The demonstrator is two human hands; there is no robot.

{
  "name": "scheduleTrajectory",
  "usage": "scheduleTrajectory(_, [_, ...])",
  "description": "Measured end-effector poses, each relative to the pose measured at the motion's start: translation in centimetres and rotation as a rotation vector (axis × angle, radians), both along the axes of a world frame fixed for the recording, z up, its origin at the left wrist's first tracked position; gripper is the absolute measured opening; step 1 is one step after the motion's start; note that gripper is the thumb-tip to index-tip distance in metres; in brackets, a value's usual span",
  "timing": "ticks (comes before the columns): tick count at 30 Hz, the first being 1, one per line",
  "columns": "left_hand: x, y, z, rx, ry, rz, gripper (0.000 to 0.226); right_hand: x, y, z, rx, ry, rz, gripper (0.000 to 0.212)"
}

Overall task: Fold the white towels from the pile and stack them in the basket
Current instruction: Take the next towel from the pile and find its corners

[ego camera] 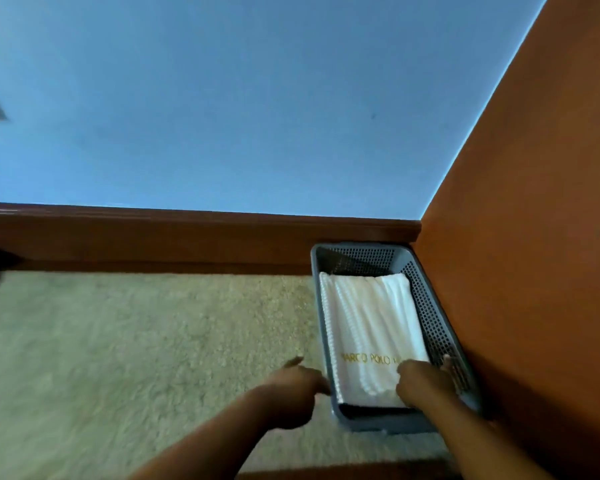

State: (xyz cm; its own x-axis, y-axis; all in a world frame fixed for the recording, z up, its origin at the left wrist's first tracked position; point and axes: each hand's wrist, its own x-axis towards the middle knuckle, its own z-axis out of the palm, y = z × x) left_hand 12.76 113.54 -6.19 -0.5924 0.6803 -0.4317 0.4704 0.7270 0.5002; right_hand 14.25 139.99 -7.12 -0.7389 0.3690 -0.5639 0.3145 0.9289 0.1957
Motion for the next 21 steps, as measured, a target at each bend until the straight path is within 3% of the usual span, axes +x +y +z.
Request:
scheduleTrajectory(4, [4.5, -15.0, 1.5, 0.184, -0.028, 0.591, 0.059, -0.6, -10.0, 3.1, -0.227, 0.335, 0.099, 0.038])
scheduleTrajectory(8, [12.8, -29.5, 0.5, 0.247, -0.025, 0.966, 0.05, 1.6, -24.7, 4.7, -0.537, 0.52, 0.242, 0.03])
scheduleTrajectory(15, [27.4, -45.9, 0.9, 0.317, 0.063, 1.358, 0.046, 9.8, -48.4, 3.0, -0.915, 0.373, 0.449, 0.023])
scheduleTrajectory(21, [30.7, -57.5, 4.2, 0.418, 0.203, 1.608, 0.043, 12.3, -63.3, 4.0, -1.081, 0.291, 0.593, 0.02])
